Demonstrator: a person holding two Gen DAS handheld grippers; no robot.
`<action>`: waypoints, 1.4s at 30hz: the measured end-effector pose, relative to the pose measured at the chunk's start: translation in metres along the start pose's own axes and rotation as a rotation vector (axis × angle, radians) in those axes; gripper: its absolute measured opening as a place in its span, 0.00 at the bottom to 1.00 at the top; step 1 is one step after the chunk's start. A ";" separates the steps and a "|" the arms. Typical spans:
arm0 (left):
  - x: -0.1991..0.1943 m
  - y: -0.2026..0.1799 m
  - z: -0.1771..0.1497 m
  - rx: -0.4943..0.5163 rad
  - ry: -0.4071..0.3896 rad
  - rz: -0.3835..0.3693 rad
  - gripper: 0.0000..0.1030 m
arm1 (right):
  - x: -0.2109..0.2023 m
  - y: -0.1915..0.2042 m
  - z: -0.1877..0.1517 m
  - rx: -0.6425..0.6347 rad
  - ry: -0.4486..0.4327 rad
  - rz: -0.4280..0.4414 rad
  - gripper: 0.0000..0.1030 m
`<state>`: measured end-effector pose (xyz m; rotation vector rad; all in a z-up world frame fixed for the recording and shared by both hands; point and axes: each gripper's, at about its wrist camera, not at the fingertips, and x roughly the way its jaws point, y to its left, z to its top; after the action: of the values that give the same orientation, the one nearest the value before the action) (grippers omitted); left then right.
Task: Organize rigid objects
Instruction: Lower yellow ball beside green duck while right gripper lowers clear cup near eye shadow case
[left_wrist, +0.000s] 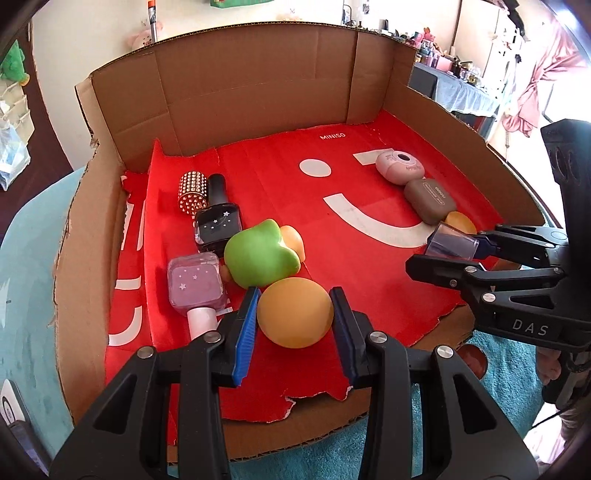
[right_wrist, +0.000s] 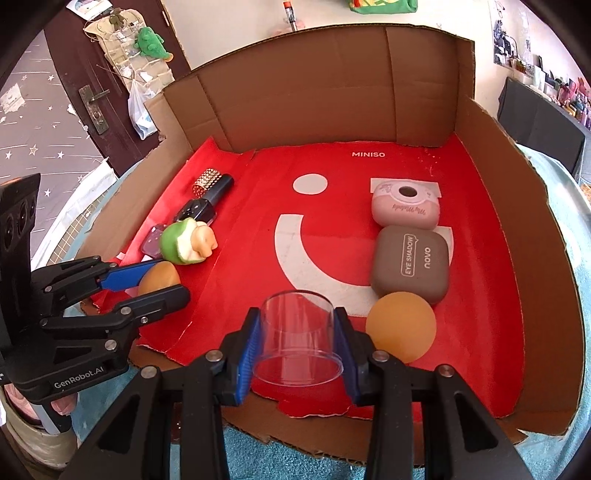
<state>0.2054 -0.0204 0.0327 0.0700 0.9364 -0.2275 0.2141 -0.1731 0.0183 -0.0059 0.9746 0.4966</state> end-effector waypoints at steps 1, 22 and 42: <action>0.000 0.000 0.001 0.001 -0.004 0.010 0.35 | 0.000 -0.001 0.000 0.001 -0.005 -0.011 0.40; 0.022 -0.005 0.008 -0.035 -0.014 0.042 0.35 | 0.004 -0.004 0.008 0.000 -0.056 -0.108 0.40; 0.023 -0.002 0.008 -0.054 -0.016 0.032 0.35 | 0.011 -0.002 0.014 0.084 -0.067 -0.094 0.40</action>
<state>0.2244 -0.0278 0.0193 0.0337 0.9240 -0.1726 0.2305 -0.1672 0.0170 0.0399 0.9243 0.3665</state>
